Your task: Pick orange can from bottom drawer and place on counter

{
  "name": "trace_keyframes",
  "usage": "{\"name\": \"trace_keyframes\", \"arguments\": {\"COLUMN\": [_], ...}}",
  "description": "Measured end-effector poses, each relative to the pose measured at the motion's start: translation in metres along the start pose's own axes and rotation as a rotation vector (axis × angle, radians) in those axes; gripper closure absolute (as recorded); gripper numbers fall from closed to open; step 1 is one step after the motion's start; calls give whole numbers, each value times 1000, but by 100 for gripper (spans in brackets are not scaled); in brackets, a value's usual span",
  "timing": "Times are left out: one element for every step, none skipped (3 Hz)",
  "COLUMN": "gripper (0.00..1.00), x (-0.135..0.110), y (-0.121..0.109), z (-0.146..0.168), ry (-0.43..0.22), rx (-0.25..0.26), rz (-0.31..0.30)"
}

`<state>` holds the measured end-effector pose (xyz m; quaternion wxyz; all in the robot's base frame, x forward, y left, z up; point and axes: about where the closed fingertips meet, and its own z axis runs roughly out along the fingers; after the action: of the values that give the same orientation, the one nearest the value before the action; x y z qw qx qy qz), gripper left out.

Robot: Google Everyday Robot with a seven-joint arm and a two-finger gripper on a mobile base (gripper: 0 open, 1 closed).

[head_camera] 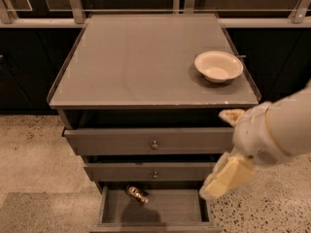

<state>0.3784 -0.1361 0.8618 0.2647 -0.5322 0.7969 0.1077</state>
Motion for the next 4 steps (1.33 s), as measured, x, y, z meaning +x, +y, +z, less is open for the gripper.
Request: {"name": "trace_keyframes", "arguments": {"gripper": [0,0,0,0], "x": [-1,0,18,47], "y": [22,25,43,75], "z": [28,24,55,132], "ry": [-66,-64,-118,-169], "rx": [-21,23,33,-38], "rz": [77,66,132,243]}}
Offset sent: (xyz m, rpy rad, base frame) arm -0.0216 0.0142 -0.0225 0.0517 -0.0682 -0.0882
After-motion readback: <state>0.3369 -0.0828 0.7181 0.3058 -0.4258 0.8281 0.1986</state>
